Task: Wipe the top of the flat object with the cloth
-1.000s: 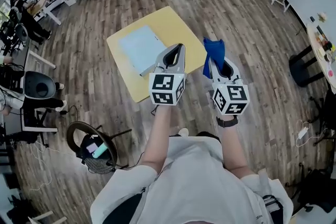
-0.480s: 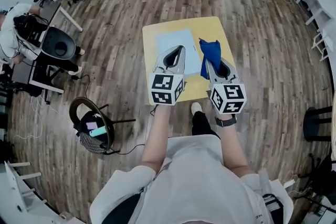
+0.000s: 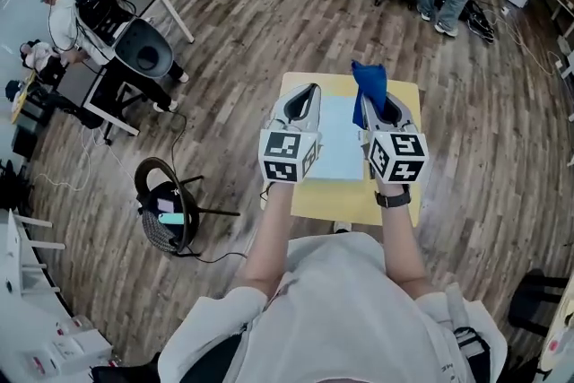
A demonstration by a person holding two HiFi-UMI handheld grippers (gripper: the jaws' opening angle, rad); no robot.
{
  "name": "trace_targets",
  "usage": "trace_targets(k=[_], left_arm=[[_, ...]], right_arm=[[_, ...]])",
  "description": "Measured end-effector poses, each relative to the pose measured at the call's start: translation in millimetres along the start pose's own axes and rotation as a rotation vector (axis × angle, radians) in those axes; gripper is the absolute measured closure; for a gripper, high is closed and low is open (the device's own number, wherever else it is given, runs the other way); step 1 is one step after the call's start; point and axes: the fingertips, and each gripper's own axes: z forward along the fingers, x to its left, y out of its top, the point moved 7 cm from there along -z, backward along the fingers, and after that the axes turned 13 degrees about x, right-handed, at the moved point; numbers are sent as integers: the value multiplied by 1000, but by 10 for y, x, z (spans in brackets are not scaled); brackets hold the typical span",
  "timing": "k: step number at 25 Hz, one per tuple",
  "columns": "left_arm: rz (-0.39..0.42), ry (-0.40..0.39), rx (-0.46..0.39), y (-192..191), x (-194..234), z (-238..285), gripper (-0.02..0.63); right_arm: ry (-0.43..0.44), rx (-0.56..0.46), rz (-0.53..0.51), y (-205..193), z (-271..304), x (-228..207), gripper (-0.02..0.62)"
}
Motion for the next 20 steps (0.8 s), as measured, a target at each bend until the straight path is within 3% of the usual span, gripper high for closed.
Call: trace_targets(k=[8, 16, 20], left_arm=[[-24, 107, 82, -207, 310, 393, 595], [-78, 91, 172, -516, 734, 698, 595], [-128, 106, 194, -684, 1041, 768, 595]], right_arm=[[74, 107, -64, -169, 764, -441, 512], [126, 344, -199, -697, 1498, -329, 512], [175, 439, -429, -951, 1929, -25, 512]])
